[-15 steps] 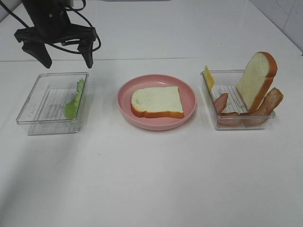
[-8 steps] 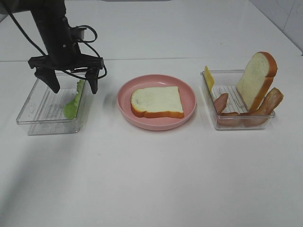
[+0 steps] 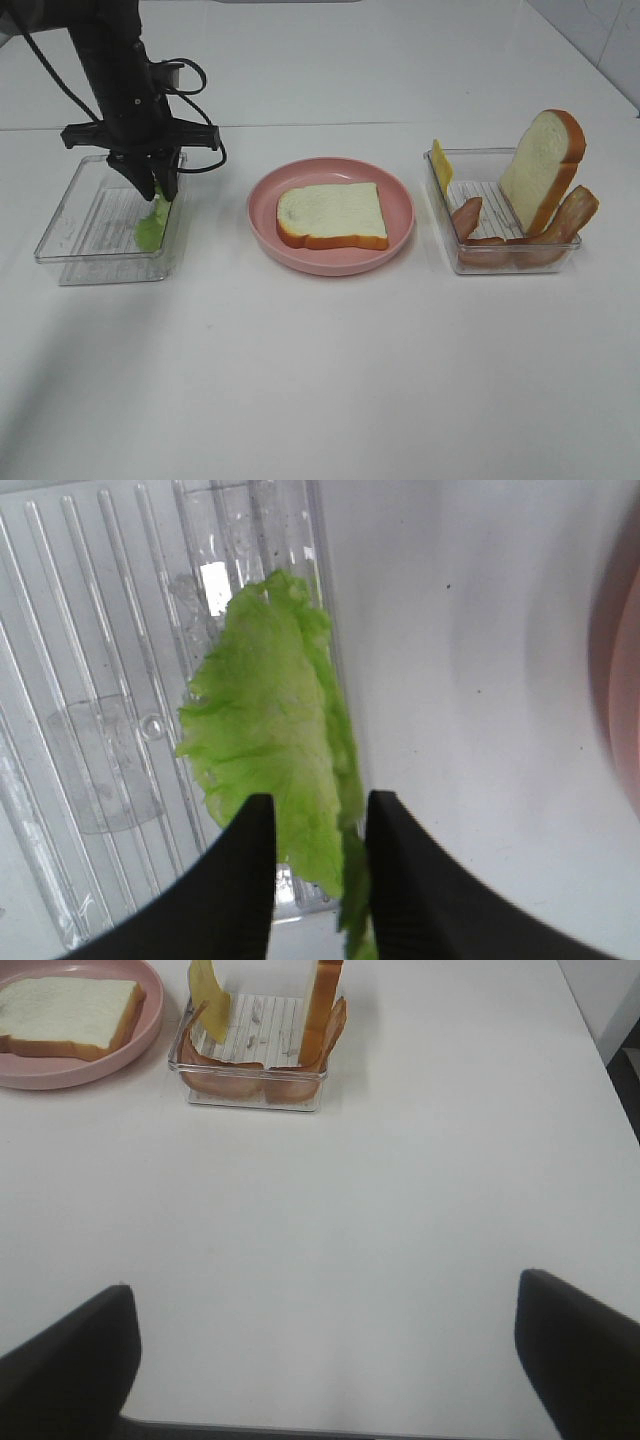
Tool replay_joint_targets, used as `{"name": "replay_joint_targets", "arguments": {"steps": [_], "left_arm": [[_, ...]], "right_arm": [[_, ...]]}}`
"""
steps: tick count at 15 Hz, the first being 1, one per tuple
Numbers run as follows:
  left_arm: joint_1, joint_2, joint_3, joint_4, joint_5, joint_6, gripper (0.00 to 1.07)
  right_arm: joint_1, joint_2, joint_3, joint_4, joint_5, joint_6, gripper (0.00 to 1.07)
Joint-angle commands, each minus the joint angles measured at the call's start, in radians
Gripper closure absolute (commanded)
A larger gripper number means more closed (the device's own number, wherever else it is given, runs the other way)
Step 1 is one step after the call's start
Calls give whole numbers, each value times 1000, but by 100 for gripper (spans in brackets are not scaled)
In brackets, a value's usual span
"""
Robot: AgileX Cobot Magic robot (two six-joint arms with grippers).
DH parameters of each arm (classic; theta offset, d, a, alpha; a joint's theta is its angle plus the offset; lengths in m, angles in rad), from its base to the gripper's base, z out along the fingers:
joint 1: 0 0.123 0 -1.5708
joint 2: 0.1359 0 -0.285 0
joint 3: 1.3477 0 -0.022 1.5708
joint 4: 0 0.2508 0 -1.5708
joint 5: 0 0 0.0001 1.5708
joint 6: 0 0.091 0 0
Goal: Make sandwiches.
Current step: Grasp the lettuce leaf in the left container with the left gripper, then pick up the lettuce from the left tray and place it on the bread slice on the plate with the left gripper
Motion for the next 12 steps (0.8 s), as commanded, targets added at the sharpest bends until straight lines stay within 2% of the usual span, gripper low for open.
{"name": "replay_joint_targets", "arguments": {"steps": [1, 2, 5, 8, 11, 12], "left_arm": [[-7, 2, 6, -4, 37, 12, 106], [-7, 2, 6, -13, 28, 34, 107], [-7, 2, 6, -19, 31, 54, 107], [-7, -16, -50, -19, 98, 76, 107], [-7, -85, -54, -56, 96, 76, 107], [-8, -134, -54, -105, 95, 86, 107]], "right_arm": [[-4, -30, 3, -4, -2, -6, 8], [-4, -30, 3, -4, -2, -6, 8], [-4, -30, 3, -4, -2, -6, 8], [-4, -30, 3, -4, -2, -6, 8], [-4, -30, 3, -4, -2, -6, 8], [-4, -30, 3, -4, -2, -6, 8]]}}
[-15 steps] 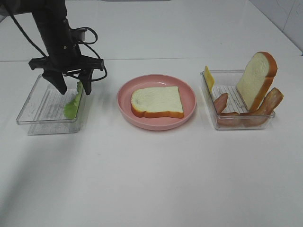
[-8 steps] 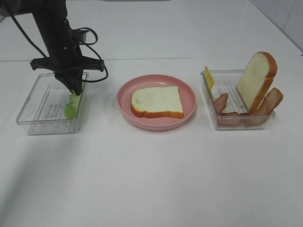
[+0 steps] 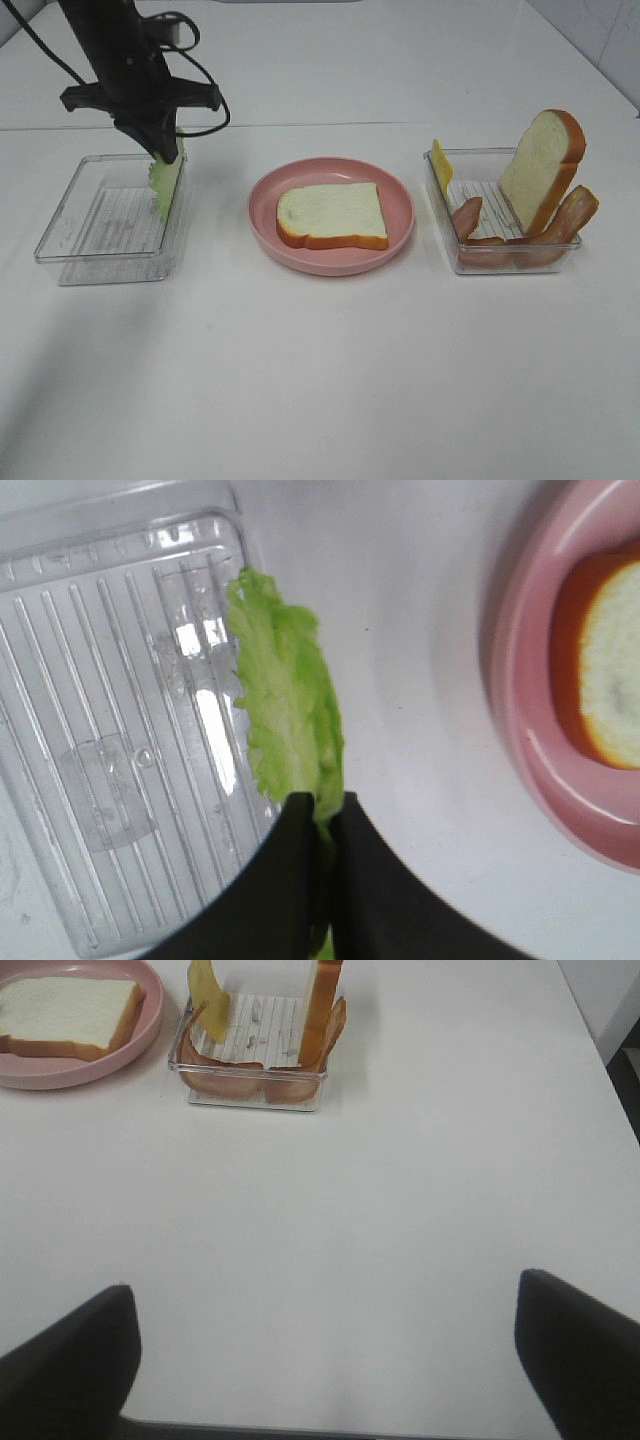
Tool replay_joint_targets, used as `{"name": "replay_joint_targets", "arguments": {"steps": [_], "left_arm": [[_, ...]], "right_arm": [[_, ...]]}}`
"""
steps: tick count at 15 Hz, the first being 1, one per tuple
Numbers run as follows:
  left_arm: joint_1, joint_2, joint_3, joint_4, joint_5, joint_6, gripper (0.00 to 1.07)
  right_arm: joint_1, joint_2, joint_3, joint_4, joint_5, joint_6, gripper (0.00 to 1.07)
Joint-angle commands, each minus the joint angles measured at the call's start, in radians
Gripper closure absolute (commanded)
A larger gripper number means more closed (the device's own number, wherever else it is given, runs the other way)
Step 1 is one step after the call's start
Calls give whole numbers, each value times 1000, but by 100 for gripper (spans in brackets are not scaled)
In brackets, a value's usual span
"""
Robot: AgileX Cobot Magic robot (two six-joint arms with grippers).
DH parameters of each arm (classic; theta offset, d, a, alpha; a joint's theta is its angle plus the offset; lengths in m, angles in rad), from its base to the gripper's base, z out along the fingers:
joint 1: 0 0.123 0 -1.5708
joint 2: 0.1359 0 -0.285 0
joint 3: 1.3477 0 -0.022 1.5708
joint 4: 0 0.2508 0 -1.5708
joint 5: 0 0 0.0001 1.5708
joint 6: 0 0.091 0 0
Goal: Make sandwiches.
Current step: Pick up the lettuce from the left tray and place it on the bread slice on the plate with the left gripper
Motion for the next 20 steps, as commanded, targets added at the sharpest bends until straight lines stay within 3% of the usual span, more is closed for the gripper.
{"name": "replay_joint_targets", "arguments": {"steps": [1, 3, 8, 10, 13, 16, 20], "left_arm": [[-11, -74, -16, -99, 94, 23, 107], [-23, -87, -51, -169, 94, 48, 107], [-151, -2, -150, -372, -28, 112, 107], [-214, 86, -176, -477, -118, 183, 107], [-269, 166, -193, -544, -212, 251, 107], [-283, 198, -193, -551, -257, 309, 107], [-258, 226, -193, -467, -245, 316, 107]], "right_arm": [[-4, -30, 3, -4, -2, -6, 8], [-4, -30, 3, -4, -2, -6, 8], [-4, -30, 3, -4, -2, -6, 8], [-4, -30, 3, -4, -2, -6, 8], [-4, -30, 3, -4, -2, -6, 8], [-4, -30, 3, -4, -2, -6, 8], [-4, -30, 3, -4, -2, -6, 8]]}}
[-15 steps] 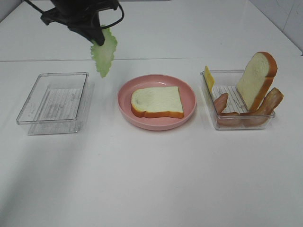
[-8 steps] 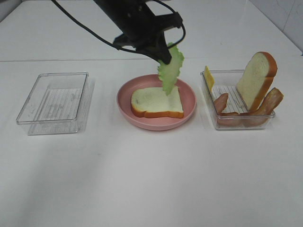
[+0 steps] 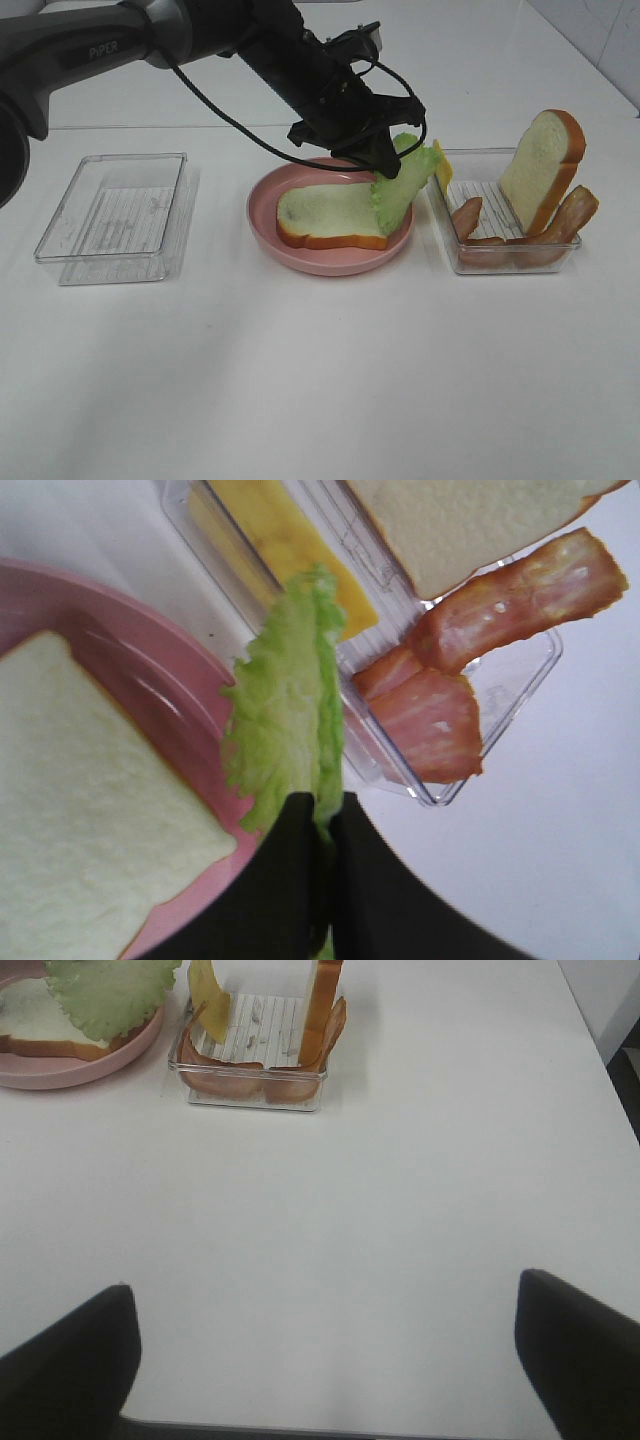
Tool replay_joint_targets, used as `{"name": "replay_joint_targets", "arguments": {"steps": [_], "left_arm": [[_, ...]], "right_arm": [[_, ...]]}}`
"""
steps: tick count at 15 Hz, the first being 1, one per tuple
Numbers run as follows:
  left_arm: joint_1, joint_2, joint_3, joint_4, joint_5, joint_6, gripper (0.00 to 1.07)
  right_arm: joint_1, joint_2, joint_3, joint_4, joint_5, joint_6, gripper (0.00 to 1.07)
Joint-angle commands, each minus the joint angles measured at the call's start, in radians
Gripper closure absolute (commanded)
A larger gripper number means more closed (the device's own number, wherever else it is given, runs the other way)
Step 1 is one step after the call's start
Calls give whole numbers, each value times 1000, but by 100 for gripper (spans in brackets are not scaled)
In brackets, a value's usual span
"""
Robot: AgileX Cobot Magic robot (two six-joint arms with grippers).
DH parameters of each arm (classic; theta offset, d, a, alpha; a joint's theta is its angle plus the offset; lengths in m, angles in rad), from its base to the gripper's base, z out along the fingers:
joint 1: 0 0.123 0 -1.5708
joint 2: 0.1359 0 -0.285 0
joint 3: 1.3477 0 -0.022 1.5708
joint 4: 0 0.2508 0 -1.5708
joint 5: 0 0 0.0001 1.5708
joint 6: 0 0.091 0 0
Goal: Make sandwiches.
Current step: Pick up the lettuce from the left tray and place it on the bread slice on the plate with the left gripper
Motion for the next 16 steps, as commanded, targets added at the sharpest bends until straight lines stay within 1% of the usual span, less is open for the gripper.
{"name": "replay_joint_targets", "arguments": {"steps": [1, 2, 3, 5, 6, 7, 11, 12, 16], "left_arm": [[13, 9, -7, 48, 18, 4, 107], [24, 9, -7, 135, 24, -4, 107], [28, 9, -7, 158, 24, -12, 107], [36, 9, -7, 217, 31, -63, 107], [36, 9, -7, 232, 35, -73, 107], [36, 9, -7, 300, 57, -80, 107], [36, 9, -7, 329, 76, -83, 107], [36, 9, -7, 329, 70, -103, 107], [36, 9, -7, 329, 70, -113, 107]], "right_arm": [[-4, -30, 3, -4, -2, -6, 8], [-4, -30, 3, -4, -2, -6, 8], [-4, -30, 3, -4, -2, -6, 8], [-4, -30, 3, -4, -2, -6, 8], [-4, -30, 3, -4, -2, -6, 8], [-4, -30, 3, -4, -2, -6, 8], [-4, -30, 3, -4, -2, -6, 8], [-4, -30, 3, -4, -2, -6, 8], [-4, -30, 3, -4, -2, -6, 8]]}}
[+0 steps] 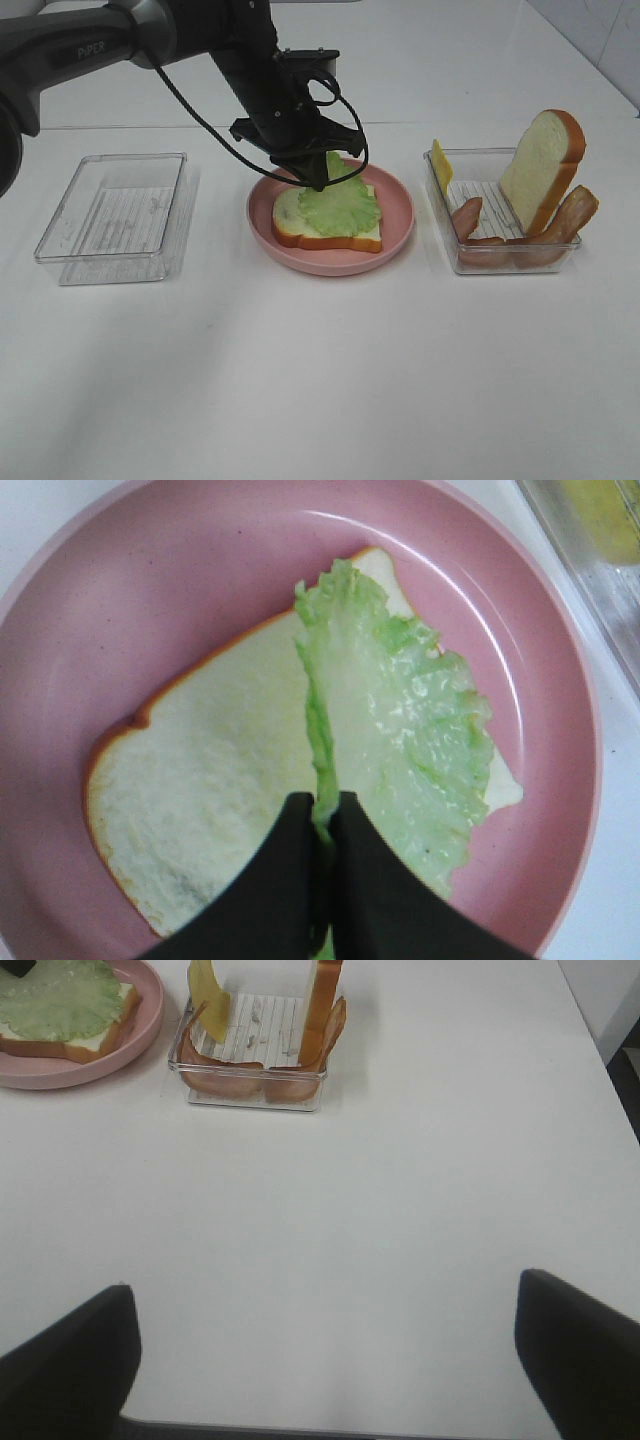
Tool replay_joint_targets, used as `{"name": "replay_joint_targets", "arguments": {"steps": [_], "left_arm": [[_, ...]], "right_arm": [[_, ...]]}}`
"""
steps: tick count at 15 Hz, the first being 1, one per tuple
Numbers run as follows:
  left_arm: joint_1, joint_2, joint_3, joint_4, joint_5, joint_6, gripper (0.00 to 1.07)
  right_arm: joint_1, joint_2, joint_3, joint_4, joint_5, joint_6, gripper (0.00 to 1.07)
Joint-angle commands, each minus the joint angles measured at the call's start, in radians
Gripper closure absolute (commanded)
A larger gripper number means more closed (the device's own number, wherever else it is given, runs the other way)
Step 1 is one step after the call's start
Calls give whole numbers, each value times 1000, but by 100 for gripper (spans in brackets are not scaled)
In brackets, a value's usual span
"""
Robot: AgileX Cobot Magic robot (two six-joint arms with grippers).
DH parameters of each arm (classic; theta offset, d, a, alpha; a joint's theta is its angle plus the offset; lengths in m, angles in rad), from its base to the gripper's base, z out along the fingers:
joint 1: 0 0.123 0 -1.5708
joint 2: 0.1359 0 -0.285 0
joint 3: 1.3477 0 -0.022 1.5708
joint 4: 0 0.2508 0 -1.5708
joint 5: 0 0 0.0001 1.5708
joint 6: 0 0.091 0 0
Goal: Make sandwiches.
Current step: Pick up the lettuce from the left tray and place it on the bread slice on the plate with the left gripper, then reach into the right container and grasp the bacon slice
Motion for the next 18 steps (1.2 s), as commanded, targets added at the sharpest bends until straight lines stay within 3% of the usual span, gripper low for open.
{"name": "replay_joint_targets", "arguments": {"steps": [1, 2, 3, 4, 5, 7, 9, 13, 14, 18], "left_arm": [[-1, 1, -7, -3, 5, -27, 106], [-1, 1, -7, -3, 5, -28, 103], [-1, 1, -7, -3, 2, -30, 92], [-1, 1, -7, -3, 0, -30, 74], [-2, -11, -7, 3, 0, -31, 29], [-3, -36, -7, 13, 3, -30, 5], [-3, -87, -7, 21, 15, -30, 5], [17, -166, -7, 149, 153, -29, 5], [50, -175, -7, 189, 227, -29, 5], [203, -230, -7, 193, 286, -48, 6]], "right_arm": [[-4, -30, 3, -4, -2, -6, 8], [-4, -30, 3, -4, -2, -6, 8], [-4, -30, 3, -4, -2, -6, 8], [-4, -30, 3, -4, -2, -6, 8], [-4, -30, 3, -4, -2, -6, 8], [-4, -30, 3, -4, -2, -6, 8], [-4, -30, 3, -4, -2, -6, 8], [-4, -30, 3, -4, -2, -6, 8], [-4, -30, 3, -4, -2, -6, 8], [-4, -30, 3, -4, -2, -6, 8]]}}
